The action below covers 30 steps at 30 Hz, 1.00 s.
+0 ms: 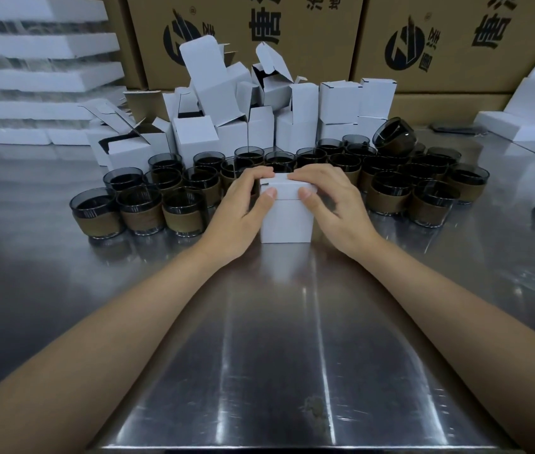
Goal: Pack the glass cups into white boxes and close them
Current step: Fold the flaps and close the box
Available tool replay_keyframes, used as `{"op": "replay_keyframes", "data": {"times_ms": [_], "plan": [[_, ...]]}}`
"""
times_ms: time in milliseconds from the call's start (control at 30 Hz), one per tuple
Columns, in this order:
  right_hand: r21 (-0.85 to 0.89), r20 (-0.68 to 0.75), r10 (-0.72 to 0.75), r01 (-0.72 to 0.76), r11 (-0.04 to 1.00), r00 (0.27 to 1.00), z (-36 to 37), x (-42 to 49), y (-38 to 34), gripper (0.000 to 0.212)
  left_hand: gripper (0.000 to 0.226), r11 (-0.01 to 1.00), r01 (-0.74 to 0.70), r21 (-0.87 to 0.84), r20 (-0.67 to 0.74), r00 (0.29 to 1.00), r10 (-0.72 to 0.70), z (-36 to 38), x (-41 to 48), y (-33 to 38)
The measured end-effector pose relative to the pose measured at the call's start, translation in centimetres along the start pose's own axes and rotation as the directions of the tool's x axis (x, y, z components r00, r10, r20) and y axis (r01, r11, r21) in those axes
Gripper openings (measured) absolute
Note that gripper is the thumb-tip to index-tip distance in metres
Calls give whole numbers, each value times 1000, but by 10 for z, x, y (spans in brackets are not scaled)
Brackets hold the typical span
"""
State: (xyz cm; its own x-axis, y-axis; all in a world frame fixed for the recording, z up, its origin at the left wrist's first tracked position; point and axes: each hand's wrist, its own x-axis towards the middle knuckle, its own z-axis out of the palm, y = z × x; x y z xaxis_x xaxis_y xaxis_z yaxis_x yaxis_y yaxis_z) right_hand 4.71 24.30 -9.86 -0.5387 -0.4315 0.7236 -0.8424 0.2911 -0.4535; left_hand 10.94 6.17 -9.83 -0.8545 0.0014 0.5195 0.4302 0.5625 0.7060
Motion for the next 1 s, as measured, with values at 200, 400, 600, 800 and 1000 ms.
{"op": "replay_keyframes", "data": {"times_ms": [200,400,600,800,1000], "plan": [[16,-13,7,-7,1000,1000,-1,1,0,24,42,990,-63,122,19,998,62,-1,0,-2],[-90,72,-97,104,991,993,-7,-3,10,27,22,994,59,-89,41,998,-56,0,2,-5],[-105,28,-146,148,983,989,-1,1,9,26,18,935,188,-300,74,982,-174,6,8,-1],[-105,48,-172,176,979,984,1,-5,7,28,28,957,195,-217,124,977,-171,8,0,-4],[-122,8,-101,102,987,995,6,-5,3,26,44,991,120,-51,116,987,-113,9,1,-6]]}}
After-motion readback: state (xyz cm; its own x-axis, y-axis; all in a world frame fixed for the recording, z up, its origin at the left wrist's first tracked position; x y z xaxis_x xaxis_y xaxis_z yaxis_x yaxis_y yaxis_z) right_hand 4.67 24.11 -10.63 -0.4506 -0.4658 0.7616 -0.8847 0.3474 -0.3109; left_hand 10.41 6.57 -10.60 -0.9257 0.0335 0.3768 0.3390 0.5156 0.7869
